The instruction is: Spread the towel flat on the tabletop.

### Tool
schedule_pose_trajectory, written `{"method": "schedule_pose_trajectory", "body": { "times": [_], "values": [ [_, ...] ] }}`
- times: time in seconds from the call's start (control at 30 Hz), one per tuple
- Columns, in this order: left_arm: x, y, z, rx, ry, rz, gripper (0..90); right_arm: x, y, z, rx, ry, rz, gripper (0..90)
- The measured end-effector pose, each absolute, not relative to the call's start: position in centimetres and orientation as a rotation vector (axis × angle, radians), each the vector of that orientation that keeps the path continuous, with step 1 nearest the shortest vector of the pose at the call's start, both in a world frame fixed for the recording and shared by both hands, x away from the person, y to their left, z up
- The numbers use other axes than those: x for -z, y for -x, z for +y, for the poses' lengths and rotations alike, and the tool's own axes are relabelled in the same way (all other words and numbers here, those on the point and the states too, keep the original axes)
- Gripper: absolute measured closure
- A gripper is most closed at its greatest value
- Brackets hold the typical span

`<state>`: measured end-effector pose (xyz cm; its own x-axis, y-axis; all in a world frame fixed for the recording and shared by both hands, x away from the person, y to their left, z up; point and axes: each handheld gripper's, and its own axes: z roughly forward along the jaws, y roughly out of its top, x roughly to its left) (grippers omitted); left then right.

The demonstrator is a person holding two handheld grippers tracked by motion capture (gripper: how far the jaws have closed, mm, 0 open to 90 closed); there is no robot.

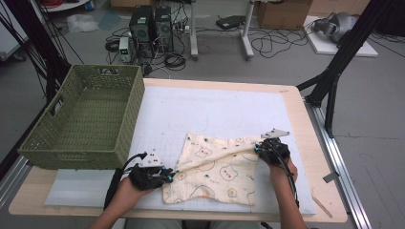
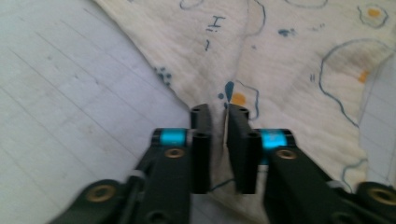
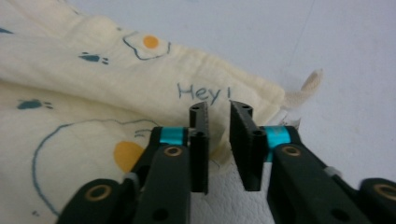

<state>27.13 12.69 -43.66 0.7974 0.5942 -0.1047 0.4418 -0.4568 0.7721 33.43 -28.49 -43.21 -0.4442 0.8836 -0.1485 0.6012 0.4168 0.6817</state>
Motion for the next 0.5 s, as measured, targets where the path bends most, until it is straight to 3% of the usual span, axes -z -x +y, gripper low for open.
{"method": "schedule_pose_trajectory", "body": {
  "times": [0.1,0.3,0.5],
  "values": [
    [43.1,-28.7,12.6,-0.236,-2.046,0.835,51.6,42.8,-32.9,-28.6,-0.824,-1.237,2.151,67.0],
    [42.1,-32.3,11.9,-0.255,-1.931,0.885,44.7,42.1,-30.9,-29.2,-0.933,-1.192,2.111,61.7],
    [41.9,-34.9,10.2,-0.329,-1.945,0.898,44.3,41.6,-29.6,-30.1,-0.989,-1.181,2.102,58.6]
  ]
}}
